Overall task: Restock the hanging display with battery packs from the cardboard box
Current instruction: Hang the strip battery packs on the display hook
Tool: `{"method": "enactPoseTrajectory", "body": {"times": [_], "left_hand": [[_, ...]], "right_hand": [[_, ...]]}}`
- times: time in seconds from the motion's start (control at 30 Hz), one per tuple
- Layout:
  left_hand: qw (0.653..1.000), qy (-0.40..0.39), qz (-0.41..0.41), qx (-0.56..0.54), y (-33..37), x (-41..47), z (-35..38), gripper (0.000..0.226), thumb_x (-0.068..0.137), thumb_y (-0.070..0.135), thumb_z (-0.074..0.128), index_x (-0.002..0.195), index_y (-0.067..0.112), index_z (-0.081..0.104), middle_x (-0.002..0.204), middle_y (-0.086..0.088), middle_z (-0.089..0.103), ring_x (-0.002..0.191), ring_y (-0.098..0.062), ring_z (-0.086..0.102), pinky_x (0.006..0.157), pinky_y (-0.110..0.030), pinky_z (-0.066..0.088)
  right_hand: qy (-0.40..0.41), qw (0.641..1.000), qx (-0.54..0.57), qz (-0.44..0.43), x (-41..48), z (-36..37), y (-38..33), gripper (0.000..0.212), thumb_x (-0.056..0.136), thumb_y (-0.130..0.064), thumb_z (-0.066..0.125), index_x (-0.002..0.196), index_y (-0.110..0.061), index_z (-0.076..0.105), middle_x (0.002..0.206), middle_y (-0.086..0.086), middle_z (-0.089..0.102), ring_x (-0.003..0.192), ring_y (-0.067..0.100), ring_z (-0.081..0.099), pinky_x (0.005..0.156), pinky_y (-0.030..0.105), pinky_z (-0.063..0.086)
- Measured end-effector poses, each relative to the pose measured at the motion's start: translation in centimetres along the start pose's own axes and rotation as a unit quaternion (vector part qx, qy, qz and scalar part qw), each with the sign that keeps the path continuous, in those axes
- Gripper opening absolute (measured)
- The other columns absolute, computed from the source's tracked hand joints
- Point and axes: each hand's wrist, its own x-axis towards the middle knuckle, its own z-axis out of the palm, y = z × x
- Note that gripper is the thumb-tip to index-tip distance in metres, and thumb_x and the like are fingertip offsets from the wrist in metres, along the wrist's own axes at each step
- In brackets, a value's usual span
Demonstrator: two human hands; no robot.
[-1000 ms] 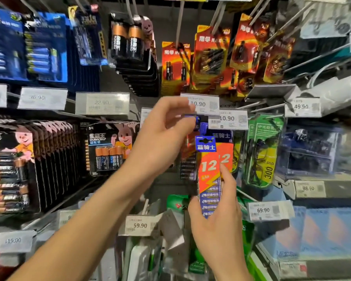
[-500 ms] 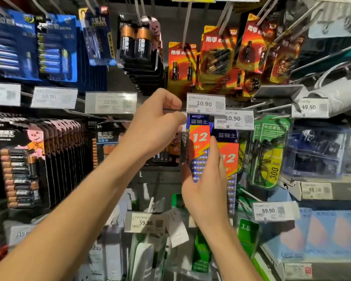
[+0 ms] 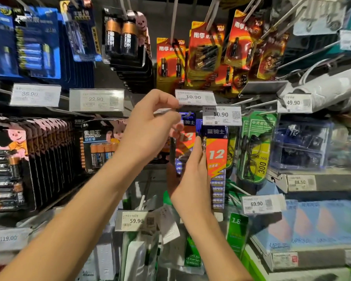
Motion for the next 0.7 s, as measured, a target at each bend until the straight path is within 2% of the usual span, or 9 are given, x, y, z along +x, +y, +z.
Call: {"method": "enactPoseTrajectory", "body": {"times": [0.07, 0.17, 0.27, 0.37, 0.5, 0.6, 0.67, 0.7], "left_hand": [[0.996, -0.014, 0.06, 0.068, -1.1, -2.0, 0.5, 0.017, 0.092, 0.009, 0.063, 0.105, 0.02, 0.064, 0.092, -0.001, 0.072, 0.076, -0.029, 0.069, 0.071, -0.051, 0.058], [0.974, -0.051, 0.147, 0.163, -3.3, -4.2, 1.3, 0.015, 0.087, 0.013, 0.06, 0.1, 0.021, 0.063, 0.09, 0.002, 0.067, 0.083, -0.022, 0.065, 0.074, -0.047, 0.054], [0.939, -0.069, 0.206, 0.266, -5.5, -4.1, 1.5, 0.027, 0.083, 0.003, 0.056, 0.107, 0.011, 0.062, 0.112, -0.001, 0.065, 0.107, -0.018, 0.062, 0.091, -0.04, 0.05], [0.894, -0.098, 0.213, 0.382, -6.8, -3.5, 1.7, 0.054, 0.077, -0.002, 0.06, 0.13, 0.008, 0.058, 0.147, -0.006, 0.051, 0.137, -0.024, 0.046, 0.115, -0.037, 0.041], [0.822, -0.123, 0.218, 0.512, -7.6, -2.5, 2.8, 0.081, 0.071, 0.003, 0.071, 0.147, 0.001, 0.044, 0.159, -0.016, 0.037, 0.144, -0.035, 0.038, 0.115, -0.044, 0.039], [0.791, -0.116, 0.203, 0.565, -7.6, -1.9, 3.9, 0.076, 0.079, 0.02, 0.061, 0.149, 0.003, 0.039, 0.156, -0.018, 0.038, 0.142, -0.038, 0.038, 0.105, -0.044, 0.045], [0.781, -0.115, 0.188, 0.585, -7.4, -1.8, 4.6, 0.073, 0.08, 0.028, 0.05, 0.148, 0.004, 0.038, 0.153, -0.019, 0.039, 0.143, -0.039, 0.037, 0.099, -0.045, 0.048], [0.774, -0.117, 0.183, 0.595, -7.2, -1.8, 4.8, 0.074, 0.079, 0.029, 0.053, 0.147, 0.004, 0.038, 0.152, -0.02, 0.04, 0.143, -0.04, 0.036, 0.097, -0.046, 0.05]], "right_hand": [[0.002, 1.0, 0.005, -0.007, -0.9, 0.4, 0.7, 0.112, 0.09, -0.021, 0.072, 0.158, -0.03, -0.017, 0.164, 0.002, 0.016, 0.135, 0.032, 0.042, 0.102, 0.04, 0.044], [0.001, 1.0, 0.014, -0.004, -2.0, 0.7, 1.2, 0.098, 0.092, -0.035, 0.064, 0.16, -0.025, -0.004, 0.16, 0.0, 0.019, 0.132, 0.031, 0.043, 0.103, 0.042, 0.043], [-0.001, 1.0, -0.007, -0.005, -2.7, 0.7, 1.3, 0.097, 0.09, -0.027, 0.066, 0.159, -0.022, -0.001, 0.157, 0.0, 0.021, 0.127, 0.032, 0.049, 0.098, 0.042, 0.046], [-0.011, 1.0, -0.015, -0.001, -4.1, 0.1, 1.5, 0.099, 0.089, -0.019, 0.065, 0.156, -0.029, -0.008, 0.157, -0.008, 0.013, 0.128, 0.025, 0.048, 0.099, 0.036, 0.047], [-0.023, 0.999, 0.032, 0.002, -6.0, -0.7, 1.9, 0.086, 0.094, -0.036, 0.059, 0.146, -0.049, -0.008, 0.154, -0.016, 0.018, 0.109, 0.018, 0.06, 0.095, 0.038, 0.05], [-0.021, 0.998, 0.049, 0.014, -7.7, -0.8, 3.0, 0.079, 0.086, -0.048, 0.058, 0.141, -0.057, 0.002, 0.149, -0.023, 0.028, 0.099, 0.013, 0.064, 0.087, 0.037, 0.055], [0.013, 0.998, 0.064, 0.019, -8.9, -0.5, 3.9, 0.074, 0.075, -0.055, 0.053, 0.138, -0.06, 0.014, 0.136, -0.028, 0.04, 0.08, 0.006, 0.065, 0.071, 0.027, 0.057], [0.037, 0.997, 0.066, 0.018, -9.5, -0.2, 4.5, 0.073, 0.072, -0.054, 0.054, 0.138, -0.058, 0.023, 0.129, -0.028, 0.046, 0.07, 0.004, 0.063, 0.062, 0.019, 0.054]]}}
